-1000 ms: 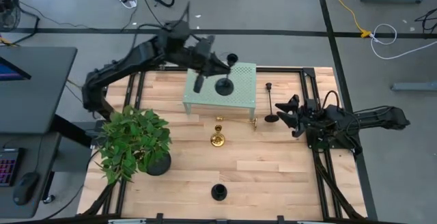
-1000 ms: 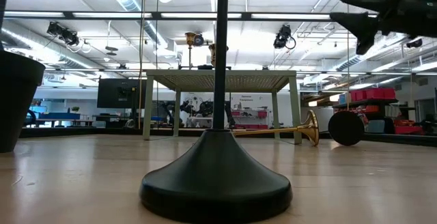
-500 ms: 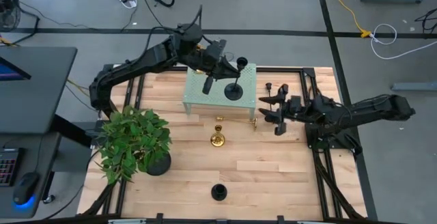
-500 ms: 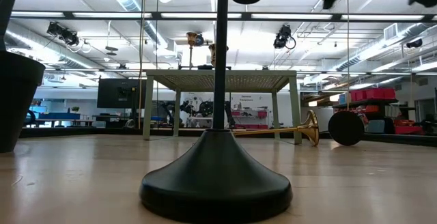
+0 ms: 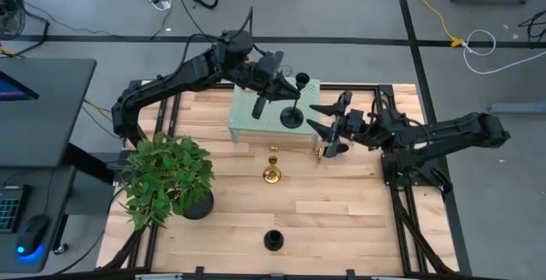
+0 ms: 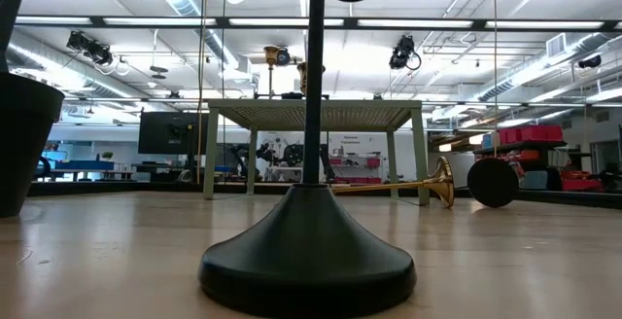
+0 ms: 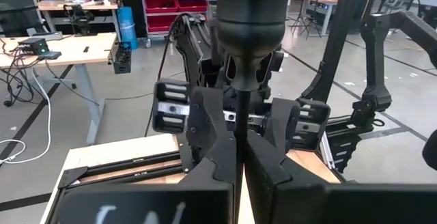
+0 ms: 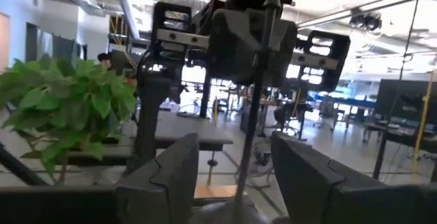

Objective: Pick & Place candle stick holders
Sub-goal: Put the left black candle holder on the shelf

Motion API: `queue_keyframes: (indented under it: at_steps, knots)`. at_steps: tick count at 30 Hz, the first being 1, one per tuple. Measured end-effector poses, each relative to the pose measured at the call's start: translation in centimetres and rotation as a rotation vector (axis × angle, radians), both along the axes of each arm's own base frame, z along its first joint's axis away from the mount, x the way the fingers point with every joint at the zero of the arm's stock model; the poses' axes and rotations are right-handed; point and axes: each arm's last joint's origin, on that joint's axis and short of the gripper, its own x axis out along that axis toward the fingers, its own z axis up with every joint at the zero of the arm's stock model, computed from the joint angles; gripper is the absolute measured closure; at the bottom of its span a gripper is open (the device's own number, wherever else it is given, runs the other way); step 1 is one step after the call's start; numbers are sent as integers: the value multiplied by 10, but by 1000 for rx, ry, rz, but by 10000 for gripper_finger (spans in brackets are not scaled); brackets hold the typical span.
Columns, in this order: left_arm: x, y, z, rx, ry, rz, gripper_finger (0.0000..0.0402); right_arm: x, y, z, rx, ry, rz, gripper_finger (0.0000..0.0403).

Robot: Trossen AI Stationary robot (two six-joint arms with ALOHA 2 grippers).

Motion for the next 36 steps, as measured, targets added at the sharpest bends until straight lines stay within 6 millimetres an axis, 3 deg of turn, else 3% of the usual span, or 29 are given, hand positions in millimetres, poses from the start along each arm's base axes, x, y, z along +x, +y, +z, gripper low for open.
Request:
queue_keyframes:
  at_steps: [11,19,24,29,36]
  knots:
    - [0,0,0,-3,-1,-7,384,38,-19,3,-15,31,-60,218]
    - [0,0,0,4,-3,-7,389,41,-25,5,1,-10,-76,225]
    - [0,0,0,6,-6,-7,380,40,-26,7,8,-28,-75,277]
    - [0,0,0,8,-4,-7,382,41,-25,6,-1,-18,-37,382]
    - [0,0,0,4,-1,-4,362,41,-27,5,6,-6,-52,396]
